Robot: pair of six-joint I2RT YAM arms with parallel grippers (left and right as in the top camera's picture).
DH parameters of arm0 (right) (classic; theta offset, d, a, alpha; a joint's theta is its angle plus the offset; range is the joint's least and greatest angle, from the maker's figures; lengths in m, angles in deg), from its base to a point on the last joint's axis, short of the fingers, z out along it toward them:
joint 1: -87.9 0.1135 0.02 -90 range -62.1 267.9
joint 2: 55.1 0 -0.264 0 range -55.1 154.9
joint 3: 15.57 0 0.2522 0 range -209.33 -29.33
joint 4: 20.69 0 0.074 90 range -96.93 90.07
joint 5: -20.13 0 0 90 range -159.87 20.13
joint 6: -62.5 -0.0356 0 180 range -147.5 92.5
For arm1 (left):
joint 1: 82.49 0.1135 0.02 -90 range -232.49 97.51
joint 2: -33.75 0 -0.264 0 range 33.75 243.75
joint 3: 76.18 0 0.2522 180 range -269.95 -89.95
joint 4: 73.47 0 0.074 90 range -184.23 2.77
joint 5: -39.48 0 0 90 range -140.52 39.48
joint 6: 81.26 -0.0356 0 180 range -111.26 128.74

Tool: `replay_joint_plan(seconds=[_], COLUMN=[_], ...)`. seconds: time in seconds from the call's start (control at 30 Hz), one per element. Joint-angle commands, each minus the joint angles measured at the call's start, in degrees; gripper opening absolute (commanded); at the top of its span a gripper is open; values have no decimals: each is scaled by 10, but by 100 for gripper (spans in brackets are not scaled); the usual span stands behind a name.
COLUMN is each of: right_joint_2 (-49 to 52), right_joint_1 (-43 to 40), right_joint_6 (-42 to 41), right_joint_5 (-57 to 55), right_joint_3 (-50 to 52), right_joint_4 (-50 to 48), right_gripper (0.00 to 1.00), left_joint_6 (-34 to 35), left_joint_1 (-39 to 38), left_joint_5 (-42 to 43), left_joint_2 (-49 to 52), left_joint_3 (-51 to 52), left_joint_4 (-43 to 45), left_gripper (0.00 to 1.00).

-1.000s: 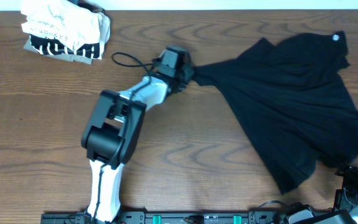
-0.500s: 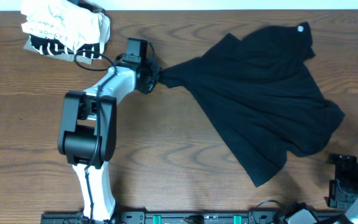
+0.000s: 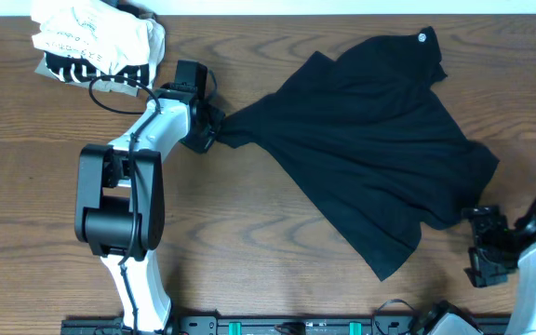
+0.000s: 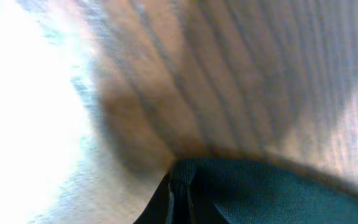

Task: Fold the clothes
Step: 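Reach the right gripper to the shirt's lower right corner and grasp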

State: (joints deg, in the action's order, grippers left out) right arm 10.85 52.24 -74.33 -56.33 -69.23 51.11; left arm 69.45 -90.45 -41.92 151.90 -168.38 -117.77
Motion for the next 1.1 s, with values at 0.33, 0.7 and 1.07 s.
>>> replay_joint_plan(seconds=[0.33, 0.7, 1.07], right_joint_2=[0, 0, 6], right_joint_1=[180, 319, 520], right_joint_6=[-104, -187, -257], right_joint_5=[0, -9, -76], right_joint_3=[2, 29, 29], right_joint_4=[0, -21, -34], right_gripper=[99, 99, 99], left_joint_6=[-20, -20, -31], left_joint_1=[15, 20, 20], left_joint_5=[-82, -82, -82], left_joint_2=[9, 9, 9], left_joint_3=[21, 21, 21], left_joint_4=[-87, -91, -97], left_gripper=[6, 6, 6])
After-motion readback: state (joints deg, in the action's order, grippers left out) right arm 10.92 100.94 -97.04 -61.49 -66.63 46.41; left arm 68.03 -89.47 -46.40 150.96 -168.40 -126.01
